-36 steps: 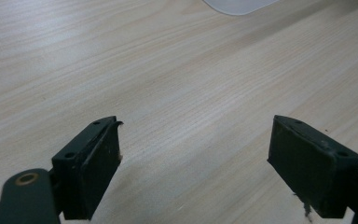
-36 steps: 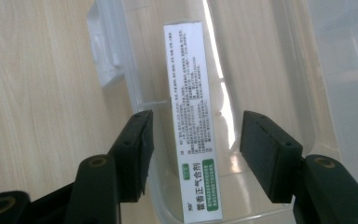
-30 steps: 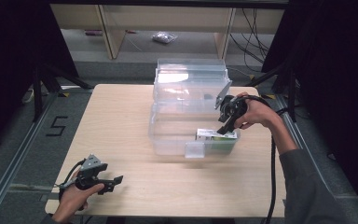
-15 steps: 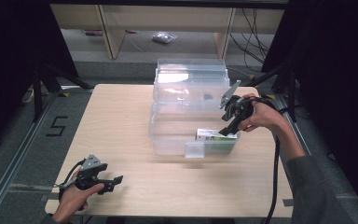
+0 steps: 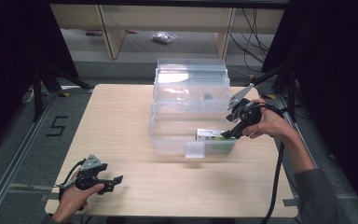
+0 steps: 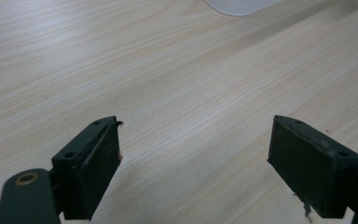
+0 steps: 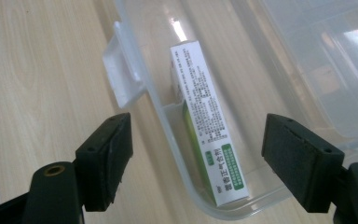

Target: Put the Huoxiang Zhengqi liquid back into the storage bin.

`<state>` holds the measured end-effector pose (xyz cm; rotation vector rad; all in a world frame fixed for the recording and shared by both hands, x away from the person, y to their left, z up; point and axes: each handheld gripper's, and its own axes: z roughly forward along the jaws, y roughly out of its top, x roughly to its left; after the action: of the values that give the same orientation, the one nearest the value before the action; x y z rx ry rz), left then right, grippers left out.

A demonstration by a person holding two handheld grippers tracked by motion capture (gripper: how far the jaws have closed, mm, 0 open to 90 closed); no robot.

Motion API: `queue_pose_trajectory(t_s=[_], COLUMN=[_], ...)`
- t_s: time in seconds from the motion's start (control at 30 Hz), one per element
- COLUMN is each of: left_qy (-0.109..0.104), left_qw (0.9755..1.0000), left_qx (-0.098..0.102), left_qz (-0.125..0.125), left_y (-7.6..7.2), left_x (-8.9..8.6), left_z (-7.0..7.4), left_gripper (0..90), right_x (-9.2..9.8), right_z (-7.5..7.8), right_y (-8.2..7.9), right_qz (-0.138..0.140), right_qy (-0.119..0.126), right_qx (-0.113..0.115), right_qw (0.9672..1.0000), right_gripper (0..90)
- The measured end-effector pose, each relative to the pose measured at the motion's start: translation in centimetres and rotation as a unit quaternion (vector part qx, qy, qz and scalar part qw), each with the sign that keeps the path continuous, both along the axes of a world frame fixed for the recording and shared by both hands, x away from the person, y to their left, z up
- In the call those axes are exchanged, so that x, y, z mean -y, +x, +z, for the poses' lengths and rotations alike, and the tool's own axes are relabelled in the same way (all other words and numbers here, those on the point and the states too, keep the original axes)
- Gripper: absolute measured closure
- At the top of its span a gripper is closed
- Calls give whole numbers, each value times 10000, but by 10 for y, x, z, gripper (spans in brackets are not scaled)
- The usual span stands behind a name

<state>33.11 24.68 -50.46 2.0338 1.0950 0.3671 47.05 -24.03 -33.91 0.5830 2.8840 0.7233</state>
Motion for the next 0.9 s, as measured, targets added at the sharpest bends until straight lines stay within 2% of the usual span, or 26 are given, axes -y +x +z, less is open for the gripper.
queue_pose_trajectory(t_s=[0.1, 0.17, 0.2, 0.23, 0.3, 0.33, 0.37, 0.47, 0.53, 0.57, 0.6, 0.67, 0.73, 0.77, 0.83, 0.9], left_qy=[-29, -31, -33, -60, -11, -25, -18, -18, -17, -25, -12, -10, -19, -11, -15, -30], left_qw=[10000, 10000, 10000, 10000, 10000, 10000, 10000, 10000, 10000, 10000, 10000, 10000, 10000, 10000, 10000, 10000], left_qx=[15, -1, 12, 22, -4, -11, -19, -13, -4, -12, -26, -20, -1, -3, -4, 3], left_qz=[1, -6, 4, 28, -18, -24, -6, -33, -10, -29, -39, -29, -15, -19, -21, -11], left_y=[0, 0, 0, 0, 0, 0, 0, 0, 0, 1, 0, 0, 0, 0, 0, 0], left_x=[0, 1, 1, 1, 0, 0, 0, 0, 0, 0, 0, 0, 0, 0, 0, 1], left_z=[-1, 0, 0, -1, 0, 0, 0, 0, 0, 0, 0, 0, 0, 0, 0, -1], left_gripper=[160, 160, 160, 160, 160, 160, 160, 160, 160, 160, 160, 160, 160, 160, 160, 160], right_x=[4, 8, 9, 10, 13, 14, 14, 16, 17, 18, 18, 19, 20, 20, 19, 18], right_z=[0, -2, -3, -4, -7, -9, -9, -11, -12, -14, -15, -18, -19, -20, -21, -23], right_y=[-5, -4, -7, -8, -10, -9, -14, -16, -21, -22, -23, -24, -27, -28, -31, -35], right_qz=[-95, -48, -246, -307, -385, -308, -492, -530, -708, -668, -732, -749, -802, -829, -811, -820], right_qy=[58, 148, 161, 205, 295, 331, 337, 388, 453, 555, 542, 656, 682, 703, 734, 787], right_qx=[65, 136, 106, 82, 227, 269, 175, 252, 142, 209, 149, 253, 112, 196, 181, 270], right_qw=[9999, 9998, 9995, 9993, 9986, 9986, 9981, 9975, 9964, 9960, 9957, 9947, 9944, 9939, 9938, 9932], right_gripper=[253, 240, 225, 212, 202, 195, 197, 186, 185, 181, 181, 180, 173, 172, 170, 169])
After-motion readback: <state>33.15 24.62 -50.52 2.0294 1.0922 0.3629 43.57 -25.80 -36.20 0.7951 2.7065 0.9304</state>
